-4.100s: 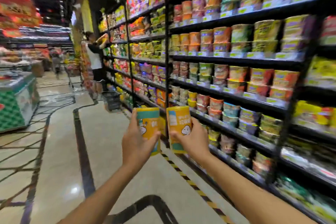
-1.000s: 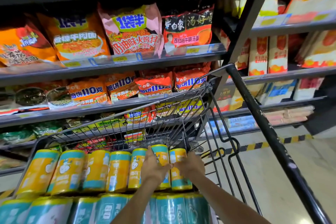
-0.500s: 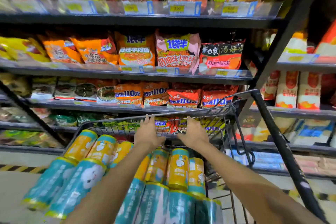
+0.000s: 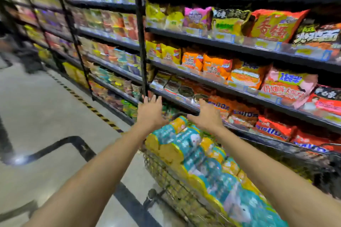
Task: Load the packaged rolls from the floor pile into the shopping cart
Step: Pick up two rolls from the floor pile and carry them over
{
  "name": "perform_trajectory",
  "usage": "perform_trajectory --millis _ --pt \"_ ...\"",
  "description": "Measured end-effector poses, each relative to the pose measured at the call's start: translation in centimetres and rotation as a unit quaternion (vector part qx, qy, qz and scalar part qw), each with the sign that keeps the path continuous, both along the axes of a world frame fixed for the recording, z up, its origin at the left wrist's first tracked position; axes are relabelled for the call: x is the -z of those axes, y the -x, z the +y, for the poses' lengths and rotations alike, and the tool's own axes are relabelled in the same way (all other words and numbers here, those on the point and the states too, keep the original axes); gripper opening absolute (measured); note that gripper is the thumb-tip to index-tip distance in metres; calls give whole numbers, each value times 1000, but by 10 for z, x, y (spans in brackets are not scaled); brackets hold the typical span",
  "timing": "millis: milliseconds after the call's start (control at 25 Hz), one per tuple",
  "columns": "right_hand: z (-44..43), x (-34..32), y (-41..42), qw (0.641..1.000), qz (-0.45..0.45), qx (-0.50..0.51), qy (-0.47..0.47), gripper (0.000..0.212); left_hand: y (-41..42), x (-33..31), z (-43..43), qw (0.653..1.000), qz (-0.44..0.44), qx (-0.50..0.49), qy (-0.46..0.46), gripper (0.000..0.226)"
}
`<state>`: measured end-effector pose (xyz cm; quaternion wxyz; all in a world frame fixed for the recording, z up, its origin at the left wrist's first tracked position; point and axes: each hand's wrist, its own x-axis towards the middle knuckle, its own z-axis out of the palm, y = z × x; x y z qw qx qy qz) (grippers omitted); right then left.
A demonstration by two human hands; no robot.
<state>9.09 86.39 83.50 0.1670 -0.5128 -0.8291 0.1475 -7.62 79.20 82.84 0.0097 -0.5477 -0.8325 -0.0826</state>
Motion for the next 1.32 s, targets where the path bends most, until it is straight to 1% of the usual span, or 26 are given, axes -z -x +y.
perform_trajectory --millis 80,200,280,360,440,560,640,720,800,920,960,1040,1120,1240,1320 --pt "-43 -5 55 997 -3 -72 2 65 45 0 -65 998 -11 -69 -4 100" --pt "-120 -3 141 983 8 -182 19 75 100 7 -175 985 -7 -172 -2 95" --pt "-175 4 196 966 -18 -257 22 82 127 15 -243 975 -4 -222 -8 92" --pt "-224 12 239 947 -27 -321 18 79 148 22 -299 963 -14 -270 -11 93" --pt "-280 22 283 921 -40 -386 13 76 171 31 -362 938 -22 -346 -12 92" --pt "-355 37 336 873 -65 -482 25 78 200 56 -450 888 -50 -457 -13 96" --pt "-395 50 366 838 -72 -538 59 77 211 74 -498 858 -61 -510 -5 93" --pt "-428 67 397 802 -81 -587 71 78 221 95 -539 831 -73 -552 11 93" --pt "-458 87 431 774 -110 -620 67 77 229 117 -570 797 -98 -596 26 94" --pt "-498 116 477 737 -149 -655 72 65 248 144 -607 749 -136 -647 34 96" --pt "-508 124 489 726 -159 -665 70 62 253 150 -615 740 -144 -656 33 96" --pt "-527 143 513 705 -169 -686 70 64 260 165 -630 721 -160 -673 33 95" --pt "-547 161 529 690 -190 -694 79 66 261 183 -644 697 -185 -693 30 94" --pt "-584 192 548 655 -234 -714 84 61 265 216 -668 656 -233 -717 23 95" --pt "-608 216 560 634 -263 -720 100 62 271 236 -689 643 -247 -724 34 95"
